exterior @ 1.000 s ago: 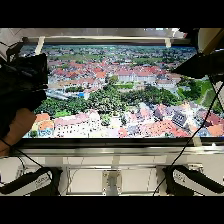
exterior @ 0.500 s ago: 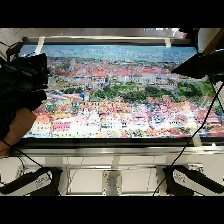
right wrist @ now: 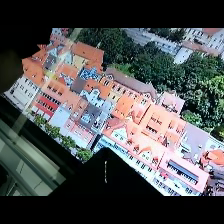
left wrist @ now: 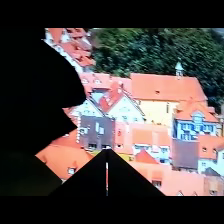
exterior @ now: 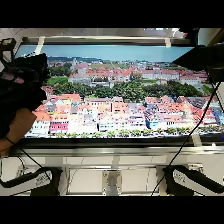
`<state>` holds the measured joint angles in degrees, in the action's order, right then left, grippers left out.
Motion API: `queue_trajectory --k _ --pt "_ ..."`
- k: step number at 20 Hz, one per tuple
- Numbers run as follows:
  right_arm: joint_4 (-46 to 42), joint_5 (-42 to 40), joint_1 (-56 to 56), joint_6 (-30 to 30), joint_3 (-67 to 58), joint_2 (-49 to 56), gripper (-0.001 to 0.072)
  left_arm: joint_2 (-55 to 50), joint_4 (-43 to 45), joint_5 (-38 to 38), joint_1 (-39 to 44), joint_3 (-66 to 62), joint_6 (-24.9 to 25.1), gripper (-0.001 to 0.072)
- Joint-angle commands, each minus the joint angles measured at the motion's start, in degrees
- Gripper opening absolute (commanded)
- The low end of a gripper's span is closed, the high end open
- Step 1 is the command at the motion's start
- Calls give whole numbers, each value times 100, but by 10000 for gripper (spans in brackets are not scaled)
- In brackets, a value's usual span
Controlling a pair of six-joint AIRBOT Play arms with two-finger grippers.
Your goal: Fold the clothes and pants, and hang the long-sleeved shirts on hangers.
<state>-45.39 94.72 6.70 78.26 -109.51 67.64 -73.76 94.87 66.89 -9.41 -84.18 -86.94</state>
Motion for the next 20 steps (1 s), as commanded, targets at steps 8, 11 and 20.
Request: queue_trajectory --k 8,11,20 --pt "-11 -1766 -4 4 -2 2 472 -625 758 -1106 -1762 -22 -317 452" --pt "-195 -2208 -4 2 -2 4 575 -647 754 -1714 -2090 -24 -612 452" --pt "-632 -2253 -7 4 -2 348 686 -1528 533 -1891 -2177 -564 -743 661"
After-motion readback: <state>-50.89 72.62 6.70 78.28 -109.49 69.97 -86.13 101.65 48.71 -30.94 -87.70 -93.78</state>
